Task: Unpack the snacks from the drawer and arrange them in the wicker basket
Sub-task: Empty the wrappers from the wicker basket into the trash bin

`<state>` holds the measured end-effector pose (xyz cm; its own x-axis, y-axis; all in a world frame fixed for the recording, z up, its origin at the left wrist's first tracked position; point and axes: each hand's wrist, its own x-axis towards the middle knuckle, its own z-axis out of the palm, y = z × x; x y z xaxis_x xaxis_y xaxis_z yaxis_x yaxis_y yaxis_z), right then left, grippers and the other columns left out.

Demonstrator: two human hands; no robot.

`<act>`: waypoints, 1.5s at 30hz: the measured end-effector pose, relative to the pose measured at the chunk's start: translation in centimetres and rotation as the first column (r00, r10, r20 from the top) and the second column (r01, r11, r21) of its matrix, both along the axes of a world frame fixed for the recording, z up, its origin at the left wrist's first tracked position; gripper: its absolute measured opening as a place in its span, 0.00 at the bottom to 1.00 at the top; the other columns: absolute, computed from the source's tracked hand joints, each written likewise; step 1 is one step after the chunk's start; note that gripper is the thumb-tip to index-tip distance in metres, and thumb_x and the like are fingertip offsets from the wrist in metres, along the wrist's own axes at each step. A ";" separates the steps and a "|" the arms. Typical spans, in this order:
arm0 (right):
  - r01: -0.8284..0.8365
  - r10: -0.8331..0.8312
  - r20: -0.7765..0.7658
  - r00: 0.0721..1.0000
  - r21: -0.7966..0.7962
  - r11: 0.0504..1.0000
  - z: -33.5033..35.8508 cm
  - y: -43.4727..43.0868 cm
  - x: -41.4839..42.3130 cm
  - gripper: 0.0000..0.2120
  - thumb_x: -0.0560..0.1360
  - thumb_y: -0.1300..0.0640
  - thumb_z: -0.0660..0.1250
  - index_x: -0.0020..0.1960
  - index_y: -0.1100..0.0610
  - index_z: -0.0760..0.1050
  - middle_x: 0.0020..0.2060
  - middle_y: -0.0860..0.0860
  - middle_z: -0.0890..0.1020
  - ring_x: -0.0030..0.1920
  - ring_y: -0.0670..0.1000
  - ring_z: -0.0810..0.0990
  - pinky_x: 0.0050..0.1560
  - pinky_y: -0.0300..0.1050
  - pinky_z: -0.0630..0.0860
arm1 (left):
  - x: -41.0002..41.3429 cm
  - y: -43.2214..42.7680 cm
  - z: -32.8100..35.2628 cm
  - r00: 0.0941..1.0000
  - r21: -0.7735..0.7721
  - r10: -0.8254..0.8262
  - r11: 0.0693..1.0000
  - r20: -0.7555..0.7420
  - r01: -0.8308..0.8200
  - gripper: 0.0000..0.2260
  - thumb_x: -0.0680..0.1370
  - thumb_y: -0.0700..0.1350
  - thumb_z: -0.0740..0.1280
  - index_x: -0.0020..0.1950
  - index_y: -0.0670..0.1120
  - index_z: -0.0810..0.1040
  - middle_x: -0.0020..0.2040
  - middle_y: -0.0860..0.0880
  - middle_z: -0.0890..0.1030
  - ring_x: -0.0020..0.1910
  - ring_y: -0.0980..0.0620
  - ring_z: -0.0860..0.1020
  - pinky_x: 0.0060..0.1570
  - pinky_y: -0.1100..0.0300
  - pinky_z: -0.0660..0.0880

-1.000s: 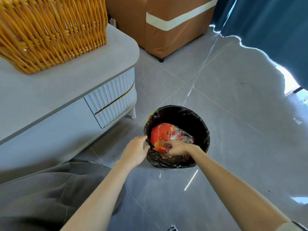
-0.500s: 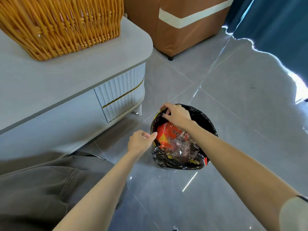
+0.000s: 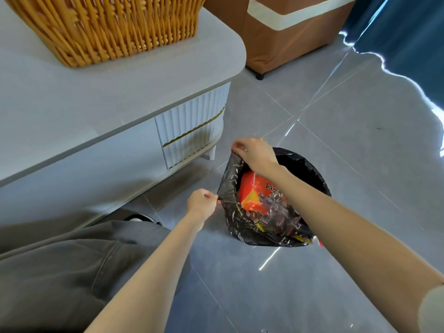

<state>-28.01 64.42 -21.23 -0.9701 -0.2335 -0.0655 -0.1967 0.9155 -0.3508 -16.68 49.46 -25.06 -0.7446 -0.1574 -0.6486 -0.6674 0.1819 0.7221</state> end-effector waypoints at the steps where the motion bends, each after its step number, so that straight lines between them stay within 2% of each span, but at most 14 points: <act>1: -0.015 0.014 0.041 0.999 0.037 0.999 -0.4 -0.4 0.0 0.10 0.80 0.55 0.60 0.54 0.51 0.80 0.52 0.51 0.83 0.51 0.55 0.80 0.48 0.48 0.76 | 0.1 -0.1 -0.3 1.000 -0.020 -0.022 1.000 0.006 0.022 0.07 0.80 0.40 0.63 0.42 0.47 0.75 0.36 0.52 0.81 0.43 0.49 0.80 0.56 0.48 0.77; 4: -0.106 0.074 0.202 0.977 0.152 0.983 -1.5 -0.9 0.1 0.13 0.82 0.55 0.57 0.60 0.51 0.77 0.56 0.52 0.82 0.56 0.56 0.79 0.55 0.51 0.75 | 0.7 -0.2 -1.2 0.995 -0.070 -0.095 0.993 0.040 0.098 0.05 0.78 0.42 0.65 0.42 0.49 0.75 0.42 0.51 0.83 0.52 0.47 0.80 0.56 0.50 0.77; 6: -0.077 0.070 0.170 0.983 0.040 0.996 -1.3 -0.6 0.3 0.14 0.82 0.56 0.56 0.63 0.51 0.76 0.57 0.53 0.82 0.56 0.54 0.79 0.57 0.51 0.76 | 0.8 -0.5 -1.2 0.988 -0.105 -0.145 0.983 0.046 0.149 0.02 0.78 0.44 0.67 0.49 0.48 0.75 0.52 0.49 0.81 0.55 0.46 0.79 0.56 0.51 0.76; 9: 0.019 -0.015 0.024 1.000 -0.160 0.987 0.2 0.5 1.6 0.14 0.82 0.57 0.57 0.65 0.52 0.75 0.56 0.51 0.80 0.40 0.48 0.80 0.41 0.41 0.76 | 0.5 -0.9 -0.5 0.984 -0.254 -0.163 0.957 -0.075 0.139 0.11 0.80 0.42 0.63 0.62 0.45 0.74 0.61 0.46 0.76 0.61 0.46 0.74 0.59 0.54 0.71; 11: 0.055 -0.060 -0.019 0.998 -0.189 0.981 1.0 1.9 3.1 0.13 0.81 0.57 0.59 0.63 0.52 0.76 0.55 0.48 0.80 0.38 0.44 0.78 0.38 0.35 0.72 | 0.3 -0.7 0.9 0.959 -0.319 -0.137 0.946 -0.247 0.053 0.11 0.79 0.41 0.62 0.61 0.45 0.75 0.59 0.45 0.76 0.58 0.46 0.75 0.57 0.56 0.70; 14: 0.040 -0.031 0.121 0.992 -0.075 0.996 0.9 4.8 5.5 0.10 0.78 0.55 0.64 0.58 0.51 0.78 0.53 0.47 0.81 0.46 0.43 0.77 0.48 0.38 0.74 | 0.4 0.9 2.8 0.915 -0.301 -0.231 0.945 -0.331 0.130 0.10 0.78 0.44 0.65 0.60 0.46 0.75 0.56 0.46 0.75 0.55 0.50 0.75 0.51 0.61 0.68; 18: -0.215 0.165 0.510 0.844 0.040 0.976 -1.9 6.4 8.9 0.26 0.75 0.48 0.69 0.71 0.47 0.68 0.64 0.56 0.75 0.59 0.53 0.75 0.60 0.46 0.69 | 1.8 2.7 3.1 0.850 -0.285 -0.456 0.879 -0.264 0.383 0.27 0.73 0.47 0.73 0.70 0.45 0.70 0.66 0.44 0.71 0.65 0.48 0.71 0.61 0.60 0.65; 21: -0.248 0.134 0.549 0.825 0.139 0.959 -4.5 6.1 9.2 0.31 0.77 0.51 0.68 0.76 0.44 0.59 0.77 0.59 0.55 0.76 0.58 0.56 0.74 0.55 0.59 | 2.6 2.9 2.7 0.838 -0.272 -0.464 0.878 -0.286 0.393 0.33 0.71 0.45 0.76 0.73 0.45 0.68 0.70 0.45 0.72 0.70 0.48 0.69 0.66 0.61 0.62; 29: -0.316 0.083 0.595 0.799 0.299 0.900 -7.4 5.1 9.3 0.33 0.80 0.63 0.59 0.78 0.41 0.51 0.78 0.53 0.39 0.75 0.60 0.59 0.69 0.51 0.66 | 2.3 2.7 2.0 0.850 -0.236 -0.442 0.893 -0.288 0.384 0.35 0.69 0.44 0.78 0.73 0.46 0.68 0.69 0.45 0.73 0.65 0.44 0.74 0.66 0.54 0.67; 31: -0.290 0.062 0.597 0.800 0.294 0.911 -7.4 5.2 8.9 0.32 0.79 0.64 0.60 0.77 0.42 0.54 0.79 0.51 0.42 0.76 0.59 0.58 0.70 0.51 0.66 | 2.1 2.8 1.9 0.851 -0.238 -0.444 0.891 -0.282 0.386 0.35 0.69 0.44 0.78 0.74 0.46 0.68 0.70 0.45 0.73 0.65 0.44 0.74 0.66 0.53 0.68; 36: -0.090 0.026 0.439 0.898 0.125 0.988 -5.2 6.0 8.5 0.20 0.78 0.61 0.61 0.67 0.46 0.74 0.67 0.46 0.75 0.63 0.49 0.76 0.64 0.50 0.74 | 1.7 2.2 1.8 0.839 -0.251 -0.492 0.864 -0.234 0.437 0.33 0.72 0.47 0.75 0.75 0.50 0.65 0.72 0.47 0.69 0.67 0.45 0.72 0.67 0.49 0.67; 39: -0.003 -0.030 0.366 0.930 0.088 0.996 -2.9 6.9 9.2 0.18 0.78 0.60 0.61 0.64 0.46 0.76 0.65 0.45 0.76 0.38 0.37 0.79 0.40 0.37 0.76 | 1.7 1.7 2.3 0.852 -0.206 -0.465 0.882 -0.240 0.424 0.31 0.74 0.49 0.73 0.75 0.49 0.65 0.73 0.48 0.68 0.71 0.48 0.67 0.70 0.50 0.64; 41: 0.053 -0.063 0.319 0.946 0.042 0.998 -1.5 7.3 9.8 0.17 0.79 0.59 0.60 0.63 0.45 0.76 0.65 0.46 0.76 0.24 0.39 0.73 0.28 0.34 0.69 | 1.8 1.5 3.1 0.854 -0.214 -0.459 0.885 -0.244 0.415 0.29 0.76 0.49 0.71 0.74 0.50 0.66 0.73 0.49 0.68 0.72 0.49 0.66 0.70 0.52 0.63; 45: 0.056 -0.036 0.228 0.973 -0.082 0.995 2.7 6.8 11.3 0.16 0.79 0.57 0.61 0.62 0.41 0.76 0.61 0.43 0.79 0.37 0.38 0.78 0.40 0.41 0.79 | 1.8 0.7 6.5 0.854 -0.276 -0.440 0.888 -0.277 0.368 0.25 0.79 0.49 0.66 0.74 0.49 0.66 0.73 0.49 0.69 0.71 0.50 0.67 0.68 0.55 0.64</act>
<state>-16.75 71.26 -18.48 -0.9423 -0.2037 -0.2658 -0.0614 0.8854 -0.4608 -14.85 50.18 -18.52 -0.9323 0.1017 -0.3470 -0.2375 0.5515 0.7996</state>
